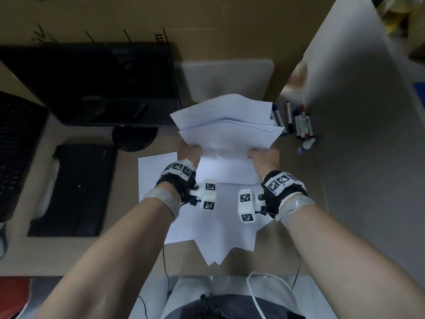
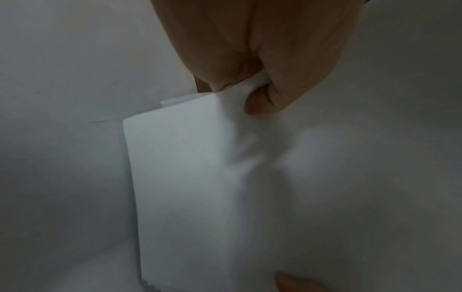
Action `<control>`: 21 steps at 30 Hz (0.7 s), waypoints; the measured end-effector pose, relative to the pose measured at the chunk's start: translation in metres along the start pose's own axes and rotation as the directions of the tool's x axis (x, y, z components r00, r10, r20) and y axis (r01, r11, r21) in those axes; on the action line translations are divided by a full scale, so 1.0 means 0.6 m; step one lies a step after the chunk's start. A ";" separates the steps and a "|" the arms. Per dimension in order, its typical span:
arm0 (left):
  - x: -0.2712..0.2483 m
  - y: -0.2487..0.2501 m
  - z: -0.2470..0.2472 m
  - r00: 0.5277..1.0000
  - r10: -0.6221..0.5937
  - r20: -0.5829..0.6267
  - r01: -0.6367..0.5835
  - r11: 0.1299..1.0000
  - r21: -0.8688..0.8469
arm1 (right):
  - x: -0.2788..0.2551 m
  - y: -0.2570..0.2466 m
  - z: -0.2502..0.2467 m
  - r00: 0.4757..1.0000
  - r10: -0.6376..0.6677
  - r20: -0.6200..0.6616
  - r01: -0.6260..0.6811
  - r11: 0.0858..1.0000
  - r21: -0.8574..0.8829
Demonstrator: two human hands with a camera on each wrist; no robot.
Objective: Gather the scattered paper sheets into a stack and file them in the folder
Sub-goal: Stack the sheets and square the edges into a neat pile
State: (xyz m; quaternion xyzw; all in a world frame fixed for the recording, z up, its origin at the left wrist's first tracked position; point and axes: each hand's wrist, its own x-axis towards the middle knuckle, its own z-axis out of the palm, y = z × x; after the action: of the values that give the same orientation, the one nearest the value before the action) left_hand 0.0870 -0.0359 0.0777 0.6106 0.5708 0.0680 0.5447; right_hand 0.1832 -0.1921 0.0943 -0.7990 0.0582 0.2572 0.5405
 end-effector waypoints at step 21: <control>-0.129 -0.050 -0.088 0.978 0.208 0.013 -0.189 0.913 -0.363 | -0.149 0.065 -0.014 0.974 -0.106 -0.198 0.139 0.978 0.157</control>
State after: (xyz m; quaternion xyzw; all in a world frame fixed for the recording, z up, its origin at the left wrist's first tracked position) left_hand 0.0049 -0.0718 0.1179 0.5571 0.4696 0.2106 0.6517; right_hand 0.0946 -0.2322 0.1068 -0.7729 0.0812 0.1405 0.6134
